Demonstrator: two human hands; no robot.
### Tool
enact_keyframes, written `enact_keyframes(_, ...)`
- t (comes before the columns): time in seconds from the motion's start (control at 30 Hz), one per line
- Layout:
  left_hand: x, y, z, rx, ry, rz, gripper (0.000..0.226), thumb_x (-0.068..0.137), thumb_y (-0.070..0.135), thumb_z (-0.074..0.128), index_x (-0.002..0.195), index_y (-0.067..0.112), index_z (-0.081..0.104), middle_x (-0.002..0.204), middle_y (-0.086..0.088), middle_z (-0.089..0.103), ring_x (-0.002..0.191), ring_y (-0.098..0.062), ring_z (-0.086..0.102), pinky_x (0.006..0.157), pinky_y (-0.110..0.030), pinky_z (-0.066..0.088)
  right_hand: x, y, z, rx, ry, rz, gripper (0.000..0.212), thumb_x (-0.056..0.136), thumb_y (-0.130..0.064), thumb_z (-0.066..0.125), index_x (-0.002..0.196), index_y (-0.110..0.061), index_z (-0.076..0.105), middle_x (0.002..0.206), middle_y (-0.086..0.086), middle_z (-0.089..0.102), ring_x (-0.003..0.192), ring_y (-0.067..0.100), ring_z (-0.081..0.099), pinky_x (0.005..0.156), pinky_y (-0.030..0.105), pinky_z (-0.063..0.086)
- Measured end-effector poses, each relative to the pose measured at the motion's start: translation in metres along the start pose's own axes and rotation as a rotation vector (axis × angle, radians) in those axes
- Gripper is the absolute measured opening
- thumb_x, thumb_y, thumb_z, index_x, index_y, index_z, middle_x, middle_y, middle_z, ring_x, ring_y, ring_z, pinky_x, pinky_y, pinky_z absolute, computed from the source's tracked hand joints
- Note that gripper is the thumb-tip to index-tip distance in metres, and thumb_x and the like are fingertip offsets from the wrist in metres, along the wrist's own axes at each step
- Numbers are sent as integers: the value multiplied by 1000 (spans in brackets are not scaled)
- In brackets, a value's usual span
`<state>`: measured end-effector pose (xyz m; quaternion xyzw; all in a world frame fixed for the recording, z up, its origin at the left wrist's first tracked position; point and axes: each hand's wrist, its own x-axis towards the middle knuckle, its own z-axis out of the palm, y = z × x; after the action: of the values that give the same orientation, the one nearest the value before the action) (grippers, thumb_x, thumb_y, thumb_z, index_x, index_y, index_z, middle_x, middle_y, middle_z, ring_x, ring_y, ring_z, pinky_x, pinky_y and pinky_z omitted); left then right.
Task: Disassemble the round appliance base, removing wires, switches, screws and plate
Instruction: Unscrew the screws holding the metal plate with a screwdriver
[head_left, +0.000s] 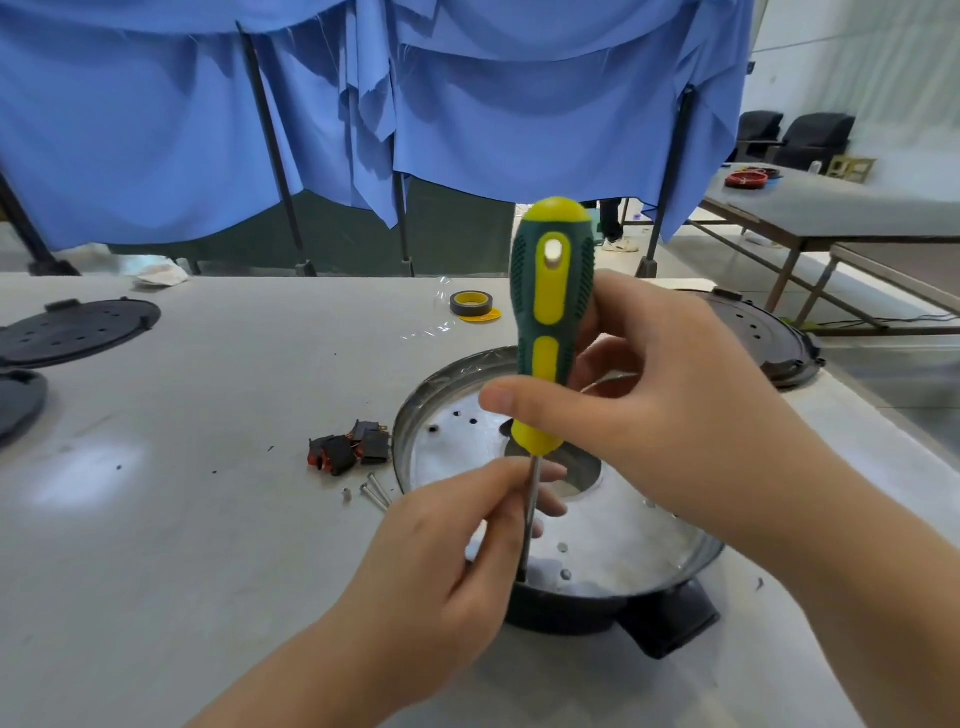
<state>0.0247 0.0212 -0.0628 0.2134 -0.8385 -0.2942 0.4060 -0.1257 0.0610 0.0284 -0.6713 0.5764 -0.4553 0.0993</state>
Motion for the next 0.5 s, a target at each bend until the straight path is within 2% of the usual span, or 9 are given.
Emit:
enact_keyframes(0.1, 0, -1, -5, -90, -37, -60, 26, 94, 22, 42, 109, 28, 63, 90, 11, 72, 84, -18, 69, 69, -38, 56, 3, 0, -2, 78, -27, -3, 32, 64, -47, 78, 77, -21, 65, 72, -5, 69, 61, 9, 64, 60, 27, 54)
enact_keyframes(0.2, 2, 0, -8, -88, -61, -60, 25, 93, 23, 44, 107, 27, 65, 83, 11, 72, 81, -17, 69, 70, -34, 55, 7, 2, -5, 199, -127, -2, 30, 62, -39, 82, 81, -19, 71, 72, -4, 73, 63, 9, 70, 63, 25, 58)
enact_keyframes(0.33, 5, 0, -7, -43, -85, -56, 25, 92, 27, 44, 105, 26, 65, 78, 13, 70, 78, -13, 69, 71, -28, 54, 11, 11, -12, 341, -238, 9, 34, 66, -32, 72, 94, -12, 72, 85, 4, 76, 78, 15, 73, 72, 25, 59)
enact_keyframes(0.5, 7, -1, -8, -45, -107, -91, 21, 92, 19, 50, 105, 28, 64, 83, 18, 72, 82, -5, 70, 75, -24, 55, 14, 20, -17, 578, -390, 97, 38, 77, -13, 58, 114, -3, 59, 102, 10, 74, 96, 19, 71, 77, 23, 55)
